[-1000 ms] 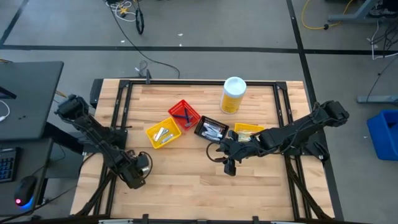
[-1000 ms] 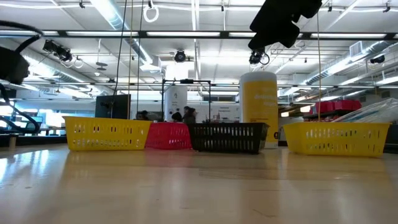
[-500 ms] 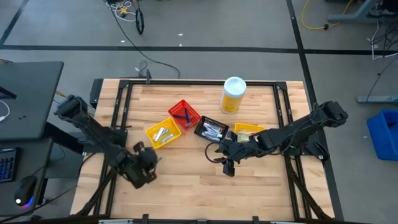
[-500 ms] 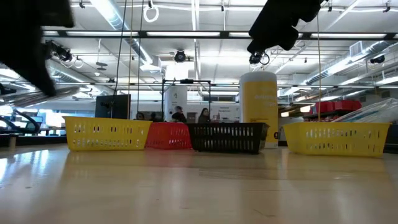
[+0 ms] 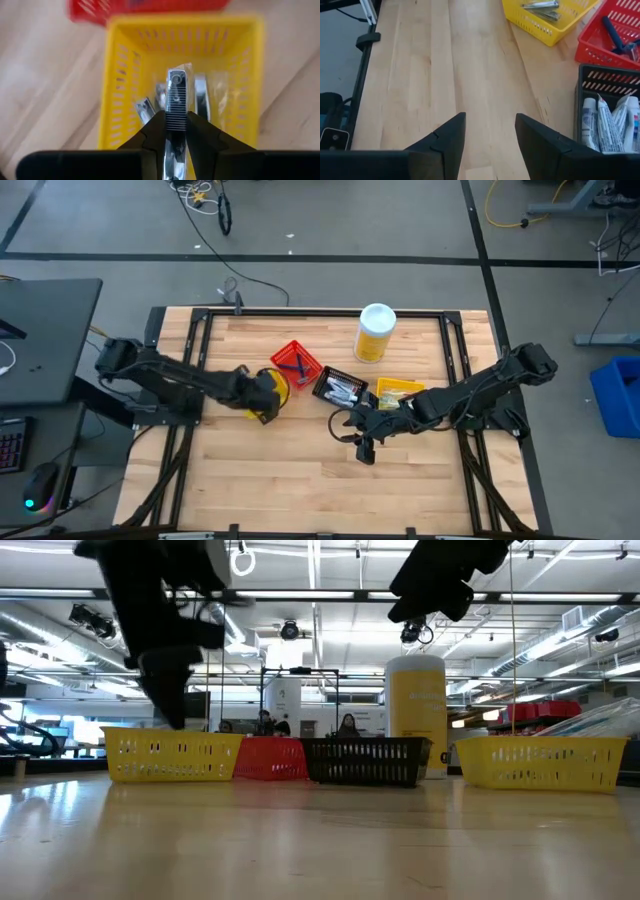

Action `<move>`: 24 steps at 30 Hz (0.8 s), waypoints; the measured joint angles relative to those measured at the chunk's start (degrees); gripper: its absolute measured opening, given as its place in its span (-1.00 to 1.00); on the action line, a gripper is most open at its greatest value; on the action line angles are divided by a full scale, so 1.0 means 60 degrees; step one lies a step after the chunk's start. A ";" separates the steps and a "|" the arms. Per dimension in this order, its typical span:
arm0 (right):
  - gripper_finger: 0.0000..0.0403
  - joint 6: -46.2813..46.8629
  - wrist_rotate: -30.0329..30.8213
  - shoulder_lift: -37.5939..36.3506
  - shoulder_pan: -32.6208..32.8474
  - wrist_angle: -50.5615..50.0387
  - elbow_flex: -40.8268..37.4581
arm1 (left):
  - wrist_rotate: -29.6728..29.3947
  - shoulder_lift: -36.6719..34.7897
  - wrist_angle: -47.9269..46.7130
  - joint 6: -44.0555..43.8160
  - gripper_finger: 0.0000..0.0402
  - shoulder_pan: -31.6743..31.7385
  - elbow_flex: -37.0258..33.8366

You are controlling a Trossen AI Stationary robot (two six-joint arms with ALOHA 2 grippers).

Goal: Pick & Place Travel size toiletries
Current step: Put the nail cutter into the left yellow bin, then return to Home Position

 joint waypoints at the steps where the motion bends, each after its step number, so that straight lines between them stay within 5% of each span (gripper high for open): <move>1: -0.11 0.0000 -0.0004 0.0000 0.0000 0.0000 0.0000 | 0.0374 0.0159 0.0001 0.0186 -0.65 0.0228 0.0000; 9: -0.19 0.0000 -0.0004 0.0000 0.0000 -0.0084 0.0000 | 0.1047 0.1234 0.0356 0.0693 -0.62 0.0818 -0.0007; 24: -0.22 0.0000 -0.0004 0.0000 0.0000 -0.0076 0.0000 | 0.1049 0.1189 0.0720 0.1209 -0.44 0.0836 -0.0007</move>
